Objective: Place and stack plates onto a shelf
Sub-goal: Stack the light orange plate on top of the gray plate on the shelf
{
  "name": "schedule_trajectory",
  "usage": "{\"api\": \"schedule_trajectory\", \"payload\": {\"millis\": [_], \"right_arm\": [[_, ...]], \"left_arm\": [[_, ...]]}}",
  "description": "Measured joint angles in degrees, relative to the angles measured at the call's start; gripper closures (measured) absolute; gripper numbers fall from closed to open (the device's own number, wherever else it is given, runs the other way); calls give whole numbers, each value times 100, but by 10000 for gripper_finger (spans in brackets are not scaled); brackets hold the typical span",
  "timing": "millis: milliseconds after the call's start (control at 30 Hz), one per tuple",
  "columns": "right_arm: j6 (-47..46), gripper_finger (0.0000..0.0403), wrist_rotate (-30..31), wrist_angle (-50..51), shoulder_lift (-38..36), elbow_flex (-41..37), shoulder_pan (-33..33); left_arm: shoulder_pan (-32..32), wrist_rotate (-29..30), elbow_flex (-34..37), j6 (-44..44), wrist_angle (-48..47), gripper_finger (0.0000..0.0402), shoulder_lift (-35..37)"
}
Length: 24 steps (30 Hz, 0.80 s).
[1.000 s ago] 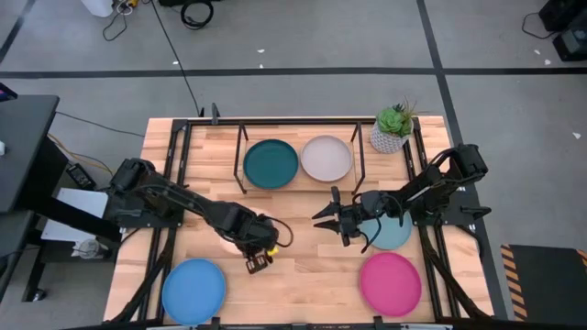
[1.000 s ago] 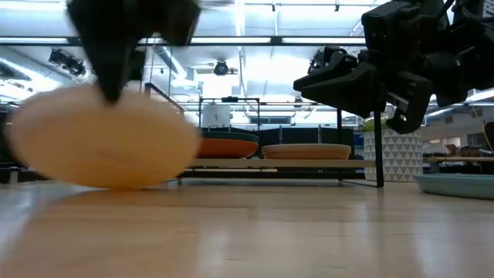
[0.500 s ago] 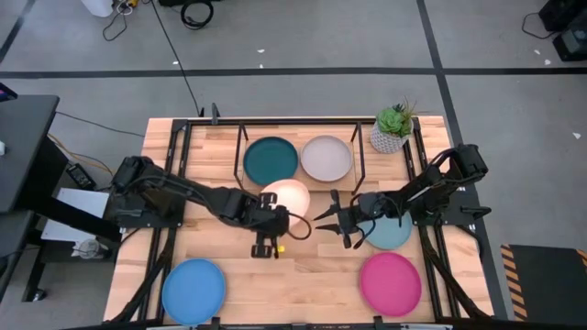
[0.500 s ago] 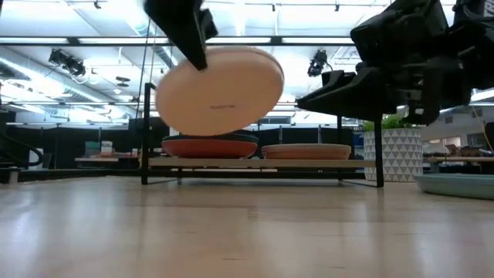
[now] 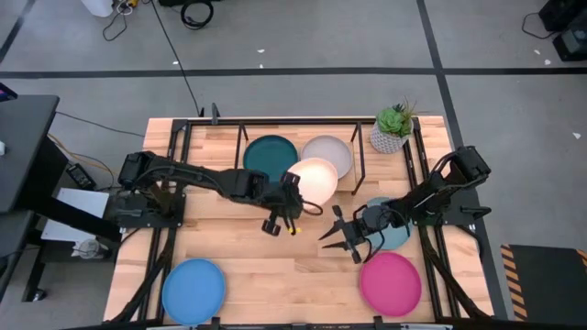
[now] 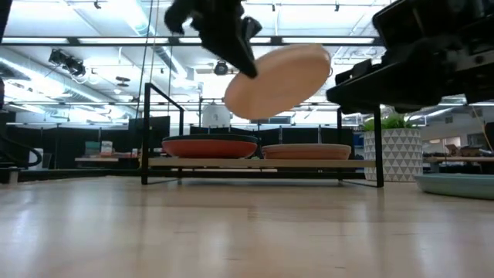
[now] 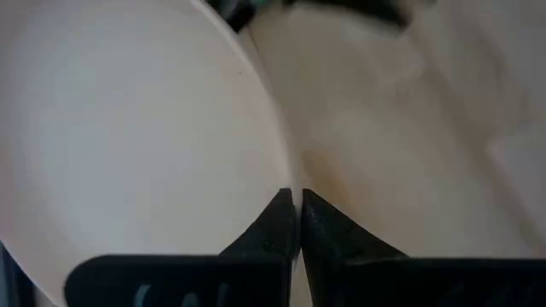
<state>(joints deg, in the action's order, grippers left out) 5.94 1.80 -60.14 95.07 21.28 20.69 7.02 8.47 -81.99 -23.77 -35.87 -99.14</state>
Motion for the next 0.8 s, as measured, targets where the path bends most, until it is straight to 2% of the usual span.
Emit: {"api": "schedule_trajectory", "payload": {"millis": [167,400,467,667,800], "right_arm": [[-182,282,136,-50,0,0,332],[-22,283,383,-240,2,-2,845],[210,283,792,-360,2,-2,1027],[852,283,2590,-809,2,-2,1569],[947,283,3242,-895,2,-2,1907]], "left_arm": [[-495,-269,-7,-873,130,382,-234],[-1026,-302,-16,-1804,542,383,-791],[-1131,-298,-156,-1995,594,384,-950],[-1350,-326,-890,-2330,399,385,-1437],[-1409,-337,-1353,-2349,-238,386,-1605]]}}
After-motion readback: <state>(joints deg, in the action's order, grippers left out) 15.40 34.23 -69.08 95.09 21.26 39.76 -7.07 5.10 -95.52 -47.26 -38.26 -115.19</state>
